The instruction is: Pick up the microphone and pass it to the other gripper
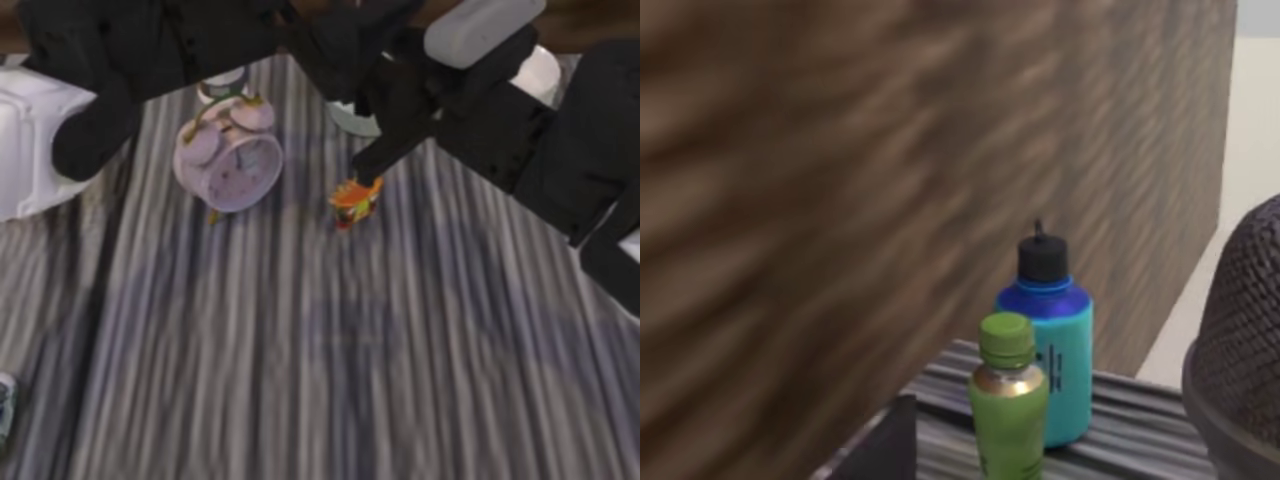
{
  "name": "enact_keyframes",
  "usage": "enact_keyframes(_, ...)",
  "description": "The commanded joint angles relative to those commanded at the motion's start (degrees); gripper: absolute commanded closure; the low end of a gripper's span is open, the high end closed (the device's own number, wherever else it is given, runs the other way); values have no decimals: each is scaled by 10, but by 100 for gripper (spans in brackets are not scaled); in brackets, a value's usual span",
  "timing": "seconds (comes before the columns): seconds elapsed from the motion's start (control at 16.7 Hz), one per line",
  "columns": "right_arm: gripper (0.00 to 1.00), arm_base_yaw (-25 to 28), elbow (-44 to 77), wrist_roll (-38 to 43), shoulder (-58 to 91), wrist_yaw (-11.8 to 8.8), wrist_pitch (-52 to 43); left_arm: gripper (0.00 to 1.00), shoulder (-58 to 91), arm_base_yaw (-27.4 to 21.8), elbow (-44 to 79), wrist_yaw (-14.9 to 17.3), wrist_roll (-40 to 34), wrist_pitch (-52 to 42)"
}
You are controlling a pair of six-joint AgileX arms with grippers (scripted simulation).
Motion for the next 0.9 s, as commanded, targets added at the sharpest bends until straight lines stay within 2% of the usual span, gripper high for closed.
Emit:
enact_keyframes(0.54,100,0,0,0,0,0,0,98,0,0,0,0,0,0)
enact_keyframes(0.9,100,0,0,0,0,0,0,100,0,0,0,0,0,0)
